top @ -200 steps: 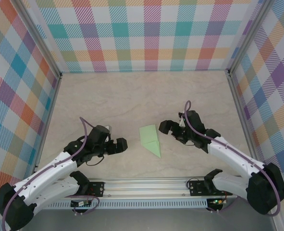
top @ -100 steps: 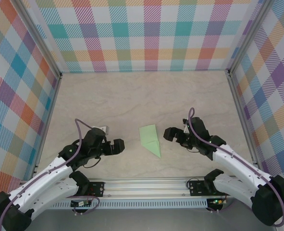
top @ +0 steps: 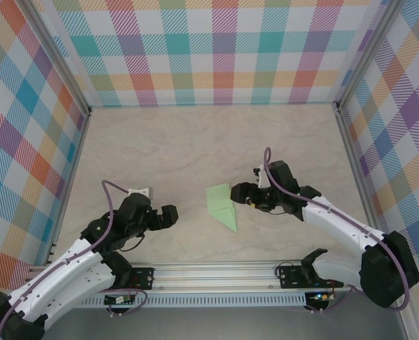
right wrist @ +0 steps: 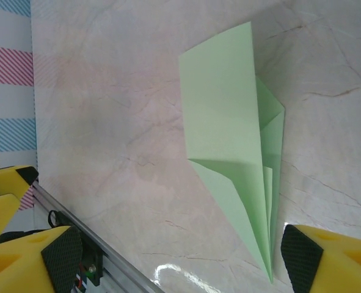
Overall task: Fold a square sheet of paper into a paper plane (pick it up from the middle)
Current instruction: Rotate the paper at the center of the table.
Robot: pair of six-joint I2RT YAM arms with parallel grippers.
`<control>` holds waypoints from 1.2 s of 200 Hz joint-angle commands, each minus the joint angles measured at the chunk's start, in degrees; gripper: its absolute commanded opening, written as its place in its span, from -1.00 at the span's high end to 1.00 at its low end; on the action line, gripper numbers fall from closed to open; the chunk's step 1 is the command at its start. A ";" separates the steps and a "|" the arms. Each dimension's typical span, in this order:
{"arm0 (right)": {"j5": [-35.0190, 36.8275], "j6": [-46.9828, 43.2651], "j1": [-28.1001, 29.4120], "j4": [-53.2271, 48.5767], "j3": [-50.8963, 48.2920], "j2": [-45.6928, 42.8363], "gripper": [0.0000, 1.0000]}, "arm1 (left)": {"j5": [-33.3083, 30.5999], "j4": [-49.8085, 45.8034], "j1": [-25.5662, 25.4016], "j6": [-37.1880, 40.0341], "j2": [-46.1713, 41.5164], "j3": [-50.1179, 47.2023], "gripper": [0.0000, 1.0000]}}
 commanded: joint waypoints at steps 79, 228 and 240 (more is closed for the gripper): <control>-6.17 -2.31 5.04 4.17 6.27 16.42 0.05 | 7.54 11.91 1.05 -1.06 10.03 0.92 -1.00; 2.53 0.37 0.26 3.34 13.94 33.93 -0.04 | 10.88 18.82 0.85 -3.75 28.79 7.10 -1.00; 2.30 1.63 0.27 3.24 13.87 34.04 -0.05 | 11.33 21.09 0.88 -5.02 28.77 5.98 -1.00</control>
